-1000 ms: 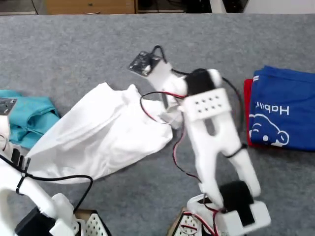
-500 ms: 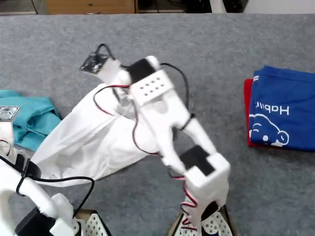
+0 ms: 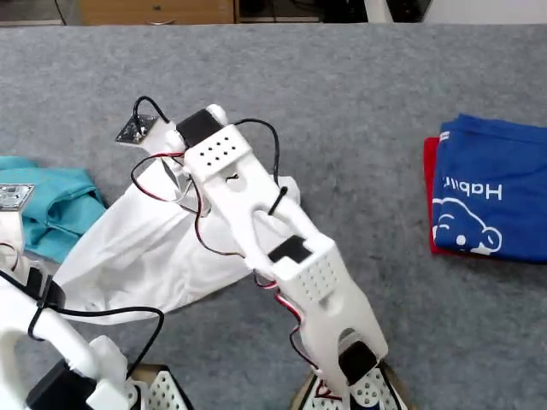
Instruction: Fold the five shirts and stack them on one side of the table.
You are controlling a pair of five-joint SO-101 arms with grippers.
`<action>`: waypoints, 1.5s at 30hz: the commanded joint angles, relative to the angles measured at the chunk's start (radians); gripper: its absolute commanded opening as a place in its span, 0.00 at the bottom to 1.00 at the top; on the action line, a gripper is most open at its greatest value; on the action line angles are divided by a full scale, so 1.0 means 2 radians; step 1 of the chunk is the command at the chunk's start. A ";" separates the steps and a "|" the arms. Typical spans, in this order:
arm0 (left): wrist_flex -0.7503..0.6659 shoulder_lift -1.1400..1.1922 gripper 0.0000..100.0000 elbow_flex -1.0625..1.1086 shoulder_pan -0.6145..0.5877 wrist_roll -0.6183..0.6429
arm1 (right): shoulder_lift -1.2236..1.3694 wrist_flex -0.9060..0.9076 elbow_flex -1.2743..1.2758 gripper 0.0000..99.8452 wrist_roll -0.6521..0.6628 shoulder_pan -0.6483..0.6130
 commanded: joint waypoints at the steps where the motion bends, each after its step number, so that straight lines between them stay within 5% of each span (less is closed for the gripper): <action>1: -0.003 -0.008 0.16 -0.002 -0.005 0.003 | 0.018 0.012 -0.046 0.20 -0.005 -0.003; 18: -0.002 -0.012 0.16 0.014 -0.005 0.003 | 0.051 0.017 -0.074 0.13 -0.014 0.004; 25: -0.002 -0.013 0.16 0.009 -0.006 0.003 | 0.046 0.018 -0.072 0.01 0.002 0.003; 38: 0.002 -0.013 0.16 -0.008 -0.008 0.004 | -0.135 0.018 0.062 0.00 0.034 0.021; 45: 0.002 -0.013 0.16 -0.120 -0.008 0.094 | -0.228 0.018 0.140 0.00 0.050 0.068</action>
